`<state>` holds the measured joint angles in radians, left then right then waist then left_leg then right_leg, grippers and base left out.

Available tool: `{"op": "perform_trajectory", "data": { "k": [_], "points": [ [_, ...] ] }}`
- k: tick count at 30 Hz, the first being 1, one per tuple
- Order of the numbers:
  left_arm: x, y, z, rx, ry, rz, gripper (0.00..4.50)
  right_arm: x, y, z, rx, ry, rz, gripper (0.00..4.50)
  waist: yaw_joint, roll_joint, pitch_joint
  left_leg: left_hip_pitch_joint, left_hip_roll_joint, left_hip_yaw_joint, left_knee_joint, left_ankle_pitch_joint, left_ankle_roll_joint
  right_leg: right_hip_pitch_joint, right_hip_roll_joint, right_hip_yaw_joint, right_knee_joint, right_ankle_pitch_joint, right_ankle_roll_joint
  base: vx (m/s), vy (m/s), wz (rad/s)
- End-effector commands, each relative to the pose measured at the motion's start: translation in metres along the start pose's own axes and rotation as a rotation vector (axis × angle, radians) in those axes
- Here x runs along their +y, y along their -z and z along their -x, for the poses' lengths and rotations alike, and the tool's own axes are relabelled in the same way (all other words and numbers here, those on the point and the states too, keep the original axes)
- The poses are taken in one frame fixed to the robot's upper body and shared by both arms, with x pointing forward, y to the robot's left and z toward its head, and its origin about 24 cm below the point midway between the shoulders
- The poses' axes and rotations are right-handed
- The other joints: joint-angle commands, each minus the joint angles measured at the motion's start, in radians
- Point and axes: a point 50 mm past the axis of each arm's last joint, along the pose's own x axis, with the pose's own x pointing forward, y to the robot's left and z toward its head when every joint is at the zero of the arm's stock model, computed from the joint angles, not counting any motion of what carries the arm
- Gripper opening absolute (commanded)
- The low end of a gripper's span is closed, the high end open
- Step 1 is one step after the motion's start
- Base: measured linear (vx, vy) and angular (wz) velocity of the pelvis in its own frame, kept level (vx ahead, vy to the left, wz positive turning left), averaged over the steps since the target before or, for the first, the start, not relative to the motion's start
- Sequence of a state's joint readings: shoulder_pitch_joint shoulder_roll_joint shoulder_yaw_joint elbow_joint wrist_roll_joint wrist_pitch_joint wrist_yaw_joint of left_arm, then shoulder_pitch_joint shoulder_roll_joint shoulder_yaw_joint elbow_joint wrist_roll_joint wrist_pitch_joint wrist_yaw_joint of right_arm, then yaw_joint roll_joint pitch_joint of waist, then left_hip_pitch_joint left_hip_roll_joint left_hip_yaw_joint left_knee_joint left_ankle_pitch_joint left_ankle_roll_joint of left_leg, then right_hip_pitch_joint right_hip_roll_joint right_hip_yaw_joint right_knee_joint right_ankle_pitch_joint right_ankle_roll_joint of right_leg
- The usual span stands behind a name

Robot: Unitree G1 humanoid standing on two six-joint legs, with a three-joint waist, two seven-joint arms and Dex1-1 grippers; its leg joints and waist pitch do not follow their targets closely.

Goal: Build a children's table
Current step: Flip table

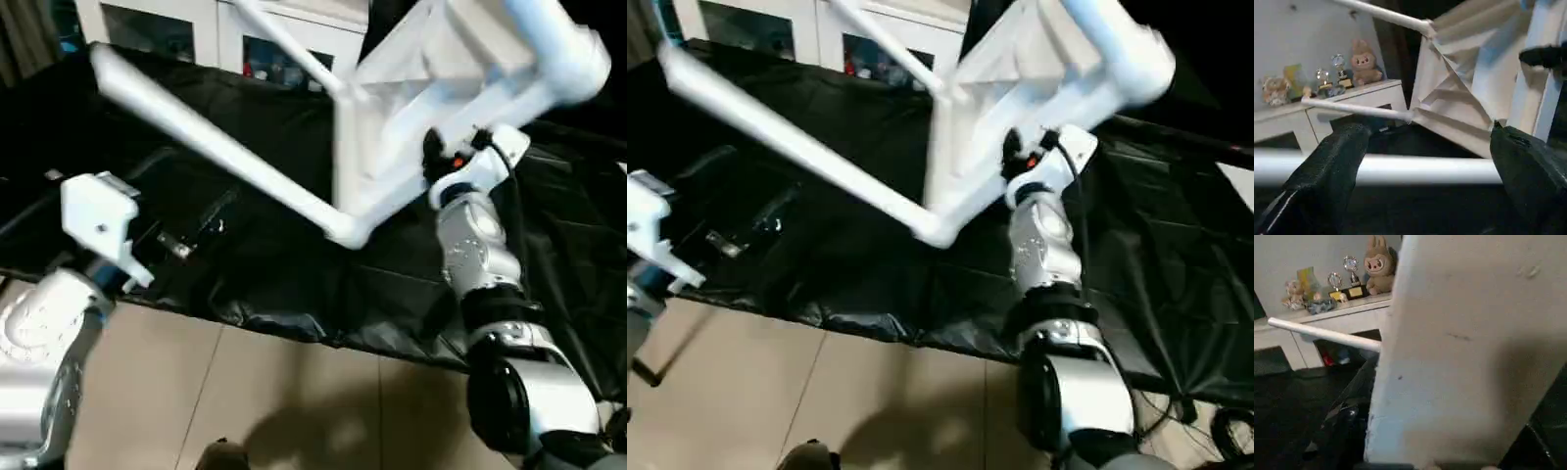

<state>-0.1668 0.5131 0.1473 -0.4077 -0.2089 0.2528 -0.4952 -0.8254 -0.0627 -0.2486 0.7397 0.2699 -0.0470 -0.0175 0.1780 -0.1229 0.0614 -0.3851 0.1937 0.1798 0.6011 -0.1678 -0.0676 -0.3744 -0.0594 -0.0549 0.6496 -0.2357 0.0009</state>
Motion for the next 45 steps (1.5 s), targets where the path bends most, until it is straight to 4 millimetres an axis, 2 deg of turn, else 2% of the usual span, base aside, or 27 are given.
{"op": "perform_trajectory", "data": {
  "k": [1,4,5,6,7,8,10,11,12,13,14,15,16,18,19,20,24,28,30,31,33,36,37,38,40,42,45],
  "points": [
    [-0.001,-0.004,-0.004,-0.002,0.010,-0.033,4.50,-0.017,0.006,0.004,0.040,0.058,0.129,1.99,-0.016,0.027,-0.064,0.035,0.037,-0.014,-0.084,-0.217,-0.120,0.013,-0.074,0.045,-0.064,-0.064,-0.076,0.000,0.000,0.00],
    [0.005,-0.014,-0.012,-0.024,0.015,-0.096,4.50,-0.013,0.005,0.005,0.036,0.060,0.186,1.98,-0.018,0.028,-0.066,0.037,0.036,-0.013,-0.081,-0.206,-0.125,0.013,-0.073,0.045,-0.063,-0.043,-0.078,0.000,0.000,0.00],
    [0.008,-0.028,-0.023,-0.050,0.056,-0.206,4.50,-0.006,0.006,0.006,0.029,0.041,0.234,1.98,-0.017,0.041,-0.066,0.041,0.034,-0.014,-0.080,-0.208,-0.131,0.008,-0.068,0.044,-0.065,-0.031,-0.071,0.000,0.000,0.00],
    [0.009,-0.030,-0.025,-0.056,0.062,-0.223,4.50,-0.005,0.006,0.006,0.029,0.036,0.239,1.98,-0.016,0.039,-0.069,0.047,0.033,-0.013,-0.078,-0.207,-0.131,0.006,-0.068,0.043,-0.060,-0.019,-0.070,0.000,0.000,0.00],
    [0.010,-0.033,-0.028,-0.065,0.070,-0.248,4.50,-0.003,0.007,0.006,0.028,0.029,0.246,1.98,-0.017,0.044,-0.068,0.040,0.032,-0.017,-0.080,-0.206,-0.135,0.011,-0.068,0.043,-0.059,-0.019,-0.071,0.000,0.000,0.00],
    [0.010,-0.033,-0.028,-0.065,0.070,-0.248,4.50,-0.003,0.007,0.006,0.028,0.029,0.246,1.98,-0.018,0.039,-0.068,0.038,0.034,-0.018,-0.081,-0.210,-0.144,0.015,-0.072,0.042,-0.059,-0.014,-0.075,0.000,0.000,0.00],
    [0.015,-0.051,-0.046,-0.131,0.077,-0.370,4.50,0.002,0.010,0.008,0.034,0.031,0.273,1.94,-0.022,0.067,-0.071,0.040,0.033,-0.020,-0.078,-0.219,-0.161,0.013,-0.074,0.043,-0.052,0.014,-0.082,0.000,0.000,0.00],
    [0.016,-0.056,-0.054,-0.148,0.083,-0.430,4.50,0.004,0.012,0.009,0.041,0.033,0.285,1.93,-0.022,0.058,-0.070,0.042,0.032,-0.018,-0.078,-0.218,-0.154,0.012,-0.069,0.043,-0.062,0.013,-0.078,0.000,0.000,0.00],
    [0.016,-0.060,-0.063,-0.156,0.101,-0.516,4.50,0.006,0.015,0.010,0.049,0.031,0.294,1.93,-0.021,0.073,-0.071,0.047,0.030,-0.018,-0.077,-0.227,-0.155,0.009,-0.067,0.044,-0.062,0.013,-0.074,0.000,0.000,0.00],
    [0.016,-0.060,-0.064,-0.156,0.104,-0.529,4.50,0.006,0.015,0.011,0.049,0.031,0.296,1.92,-0.022,0.070,-0.070,0.046,0.030,-0.019,-0.077,-0.233,-0.155,0.011,-0.069,0.044,-0.062,0.007,-0.074,0.000,0.000,0.00],
    [0.014,-0.061,-0.067,-0.156,0.115,-0.569,4.50,0.005,0.015,0.012,0.051,0.033,0.300,1.91,-0.026,0.068,-0.069,0.036,0.034,-0.026,-0.083,-0.241,-0.164,0.022,-0.073,0.042,-0.059,-0.002,-0.078,0.000,0.000,0.00],
    [0.015,-0.061,-0.071,-0.161,0.105,-0.591,4.50,0.006,0.017,0.012,0.058,0.033,0.326,1.91,-0.028,0.072,-0.070,0.041,0.037,-0.026,-0.083,-0.259,-0.171,0.018,-0.076,0.042,-0.057,-0.009,-0.083,0.000,0.000,0.00],
    [0.015,-0.061,-0.071,-0.162,0.105,-0.593,4.50,0.006,0.017,0.012,0.058,0.033,0.328,1.91,-0.031,0.068,-0.067,0.040,0.036,-0.025,-0.084,-0.265,-0.170,0.017,-0.075,0.042,-0.061,-0.020,-0.085,0.000,0.000,0.00],
    [0.016,-0.062,-0.078,-0.166,0.099,-0.670,4.50,0.007,0.022,0.012,0.073,0.018,0.346,1.91,-0.033,0.070,-0.069,0.042,0.035,-0.023,-0.083,-0.283,-0.163,0.015,-0.077,0.046,-0.064,-0.049,-0.090,0.000,0.000,0.00],
    [0.017,-0.064,-0.083,-0.170,0.096,-0.734,4.50,0.009,0.023,0.012,0.077,0.007,0.351,2.47,-0.034,0.078,-0.072,0.041,0.036,-0.024,-0.082,-0.278,-0.163,0.017,-0.079,0.046,-0.061,-0.042,-0.094,0.000,0.000,0.00],
    [0.019,-0.066,-0.088,-0.176,0.083,-0.777,4.50,0.010,0.024,0.012,0.077,-0.006,0.358,2.47,-0.033,0.080,-0.071,0.042,0.036,-0.024,-0.082,-0.280,-0.160,0.015,-0.078,0.046,-0.065,-0.044,-0.092,0.000,0.000,0.00],
    [0.029,-0.075,-0.100,-0.213,0.030,-0.925,4.50,0.009,0.024,0.010,0.080,-0.008,0.380,2.81,-0.041,0.077,-0.074,0.039,0.038,-0.029,-0.082,-0.269,-0.161,0.021,-0.080,0.043,-0.060,-0.022,-0.110,0.000,0.000,0.00],
    [0.031,-0.083,-0.103,-0.258,0.004,-0.964,4.50,0.008,0.024,0.009,0.088,-0.004,0.385,2.81,-0.045,0.076,-0.075,0.030,0.037,-0.026,-0.077,-0.204,-0.145,0.028,-0.083,0.043,-0.054,0.033,-0.129,0.000,0.000,0.00],
    [0.032,-0.085,-0.104,-0.272,-0.002,-0.978,4.50,0.007,0.025,0.008,0.095,-0.006,0.386,2.81,-0.044,0.079,-0.078,0.030,0.036,-0.023,-0.072,-0.151,-0.134,0.028,-0.080,0.043,-0.049,0.094,-0.136,0.000,0.000,0.00],
    [0.035,-0.086,-0.106,-0.277,-0.017,-1.008,4.50,0.006,0.027,0.007,0.102,-0.005,0.387,2.81,-0.044,0.077,-0.079,0.028,0.036,-0.022,-0.070,-0.137,-0.127,0.029,-0.078,0.043,-0.048,0.115,-0.137,0.000,0.000,0.00],
    [0.036,-0.084,-0.108,-0.274,-0.024,-1.026,4.50,0.006,0.027,0.006,0.104,-0.005,0.389,2.81,-0.043,0.080,-0.081,0.027,0.036,-0.022,-0.069,-0.124,-0.122,0.030,-0.078,0.043,-0.044,0.135,-0.143,0.000,0.000,0.00],
    [0.042,-0.080,-0.111,-0.254,-0.037,-1.072,4.50,0.007,0.029,0.005,0.110,-0.011,0.396,2.81,-0.042,0.082,-0.080,0.026,0.036,-0.021,-0.068,-0.122,-0.112,0.027,-0.076,0.042,-0.044,0.146,-0.148,0.000,0.000,0.00],
    [0.049,-0.078,-0.113,-0.224,-0.070,-1.087,4.50,0.008,0.029,0.004,0.109,-0.021,0.383,2.81,-0.044,0.079,-0.080,0.026,0.036,-0.020,-0.068,-0.128,-0.111,0.028,-0.077,0.042,-0.044,0.142,-0.149,0.000,0.000,0.00],
    [0.051,-0.078,-0.114,-0.218,-0.078,-1.090,4.50,0.008,0.028,0.004,0.108,-0.023,0.380,2.57,-0.043,0.080,-0.079,0.027,0.037,-0.021,-0.068,-0.133,-0.110,0.027,-0.079,0.042,-0.045,0.134,-0.149,0.000,0.000,0.00],
    [0.057,-0.078,-0.115,-0.201,-0.111,-1.112,4.50,0.008,0.028,0.003,0.106,-0.027,0.379,2.48,-0.042,0.080,-0.079,0.028,0.037,-0.022,-0.069,-0.142,-0.112,0.027,-0.080,0.042,-0.046,0.118,-0.153,0.000,0.000,0.00],
    [0.063,-0.078,-0.117,-0.188,-0.131,-1.116,4.50,0.008,0.026,0.002,0.101,-0.030,0.382,2.37,-0.043,0.075,-0.077,0.028,0.039,-0.021,-0.071,-0.147,-0.110,0.025,-0.081,0.043,-0.046,0.105,-0.159,0.000,0.000,0.00],
    [0.067,-0.075,-0.120,-0.163,-0.152,-1.106,4.50,0.008,0.025,0.000,0.096,-0.037,0.382,2.14,-0.040,0.078,-0.078,0.030,0.039,-0.021,-0.070,-0.149,-0.108,0.023,-0.082,0.043,-0.047,0.100,-0.165,0.000,0.000,0.00]
  ]
}}
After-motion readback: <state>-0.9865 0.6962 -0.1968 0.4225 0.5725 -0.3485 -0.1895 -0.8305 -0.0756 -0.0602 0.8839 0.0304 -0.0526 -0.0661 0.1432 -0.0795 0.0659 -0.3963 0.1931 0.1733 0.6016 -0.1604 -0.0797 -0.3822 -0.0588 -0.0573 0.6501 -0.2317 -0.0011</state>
